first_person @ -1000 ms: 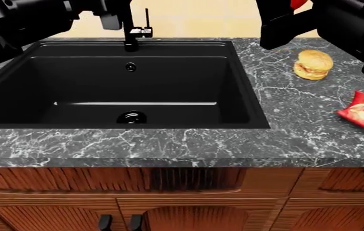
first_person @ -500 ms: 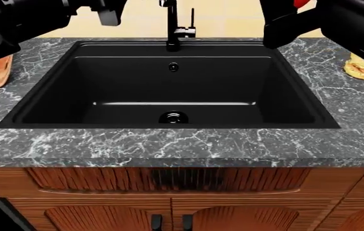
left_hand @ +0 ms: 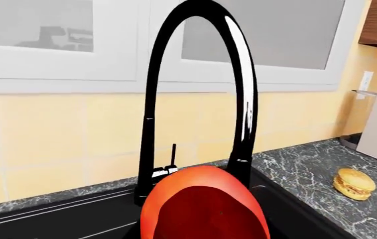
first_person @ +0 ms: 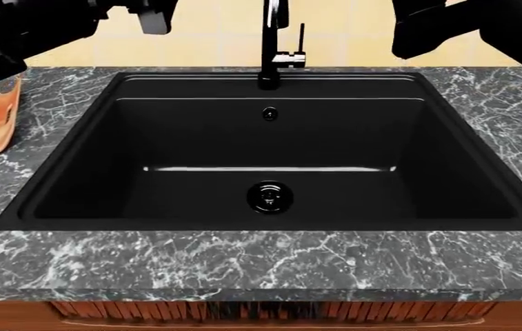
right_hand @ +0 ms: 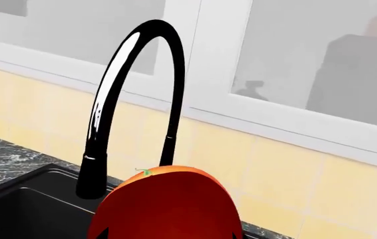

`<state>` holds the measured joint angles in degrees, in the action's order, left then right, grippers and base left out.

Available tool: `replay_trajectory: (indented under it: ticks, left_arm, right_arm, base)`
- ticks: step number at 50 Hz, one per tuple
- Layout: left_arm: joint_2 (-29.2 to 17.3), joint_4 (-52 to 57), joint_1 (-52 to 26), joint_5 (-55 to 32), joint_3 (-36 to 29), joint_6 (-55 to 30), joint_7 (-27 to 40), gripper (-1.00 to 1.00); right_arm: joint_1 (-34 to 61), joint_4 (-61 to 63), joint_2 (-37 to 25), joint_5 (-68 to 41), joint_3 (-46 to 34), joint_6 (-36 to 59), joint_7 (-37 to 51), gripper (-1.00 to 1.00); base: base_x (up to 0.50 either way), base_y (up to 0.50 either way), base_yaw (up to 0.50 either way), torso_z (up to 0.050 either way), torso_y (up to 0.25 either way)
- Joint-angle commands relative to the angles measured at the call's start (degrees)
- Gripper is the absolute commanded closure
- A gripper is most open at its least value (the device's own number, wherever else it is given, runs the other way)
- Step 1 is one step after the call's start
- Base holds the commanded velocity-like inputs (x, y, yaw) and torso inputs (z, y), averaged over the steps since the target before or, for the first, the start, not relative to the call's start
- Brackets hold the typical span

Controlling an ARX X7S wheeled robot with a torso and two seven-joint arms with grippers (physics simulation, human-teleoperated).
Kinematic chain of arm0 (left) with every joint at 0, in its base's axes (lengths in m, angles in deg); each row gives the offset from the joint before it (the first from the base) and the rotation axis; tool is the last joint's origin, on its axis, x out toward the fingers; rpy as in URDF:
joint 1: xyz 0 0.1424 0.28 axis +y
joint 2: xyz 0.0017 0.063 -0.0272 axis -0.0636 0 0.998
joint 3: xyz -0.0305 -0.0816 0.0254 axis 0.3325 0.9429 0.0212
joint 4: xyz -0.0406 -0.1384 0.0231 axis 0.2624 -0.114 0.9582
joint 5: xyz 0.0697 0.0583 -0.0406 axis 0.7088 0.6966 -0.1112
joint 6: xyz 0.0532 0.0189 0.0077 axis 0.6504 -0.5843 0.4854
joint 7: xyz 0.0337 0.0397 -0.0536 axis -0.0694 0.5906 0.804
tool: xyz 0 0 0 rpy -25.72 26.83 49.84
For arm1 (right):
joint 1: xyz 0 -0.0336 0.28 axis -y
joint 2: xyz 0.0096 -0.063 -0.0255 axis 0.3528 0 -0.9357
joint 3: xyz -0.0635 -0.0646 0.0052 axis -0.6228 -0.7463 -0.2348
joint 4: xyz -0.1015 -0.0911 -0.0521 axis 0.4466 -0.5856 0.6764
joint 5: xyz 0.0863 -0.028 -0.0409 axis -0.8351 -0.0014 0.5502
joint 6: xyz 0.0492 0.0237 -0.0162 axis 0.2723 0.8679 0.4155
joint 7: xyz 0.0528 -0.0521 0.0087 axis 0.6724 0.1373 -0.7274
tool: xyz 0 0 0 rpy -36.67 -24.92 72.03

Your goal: Pick up the fruits and vegetables and place them in the sink. Turn on the sink faucet to wash them. Then turn the sink off and put them in the tray.

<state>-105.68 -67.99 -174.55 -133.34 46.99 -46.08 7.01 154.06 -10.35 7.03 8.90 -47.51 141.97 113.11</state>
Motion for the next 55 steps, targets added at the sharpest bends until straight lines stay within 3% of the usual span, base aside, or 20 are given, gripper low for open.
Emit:
replay_trajectory:
  ticks: [1,22,55]
  left_arm:
    - [0.07,-0.18,-0.35,-0.64,-0.16,0.22,0.56,1.00]
    - [0.14,-0.34,-1.23,-1.00,-0.44,0.10,0.58,1.00]
    - [-0.51,0.13,-1.12,-1.50,-0.85,-0.02,0.62,1.00]
  right_arm:
    - [0.69,-0.05,-0.45,0.28,0.29,0.30,-0.08,1.00]
    - [1.55,-0.93,-0.14,0.69,-0.29,-0.20,-0.29,1.00]
    - [1.39,-0.48,-0.78,-0.27,-0.62,-0.25,-0.15,1.00]
  base:
    - [0.00,0.00,0.00,0.000,0.000]
    - [0.13,0.00,0.00,0.000,0.001]
    - [0.29,0.00,0.00,0.000,0.001]
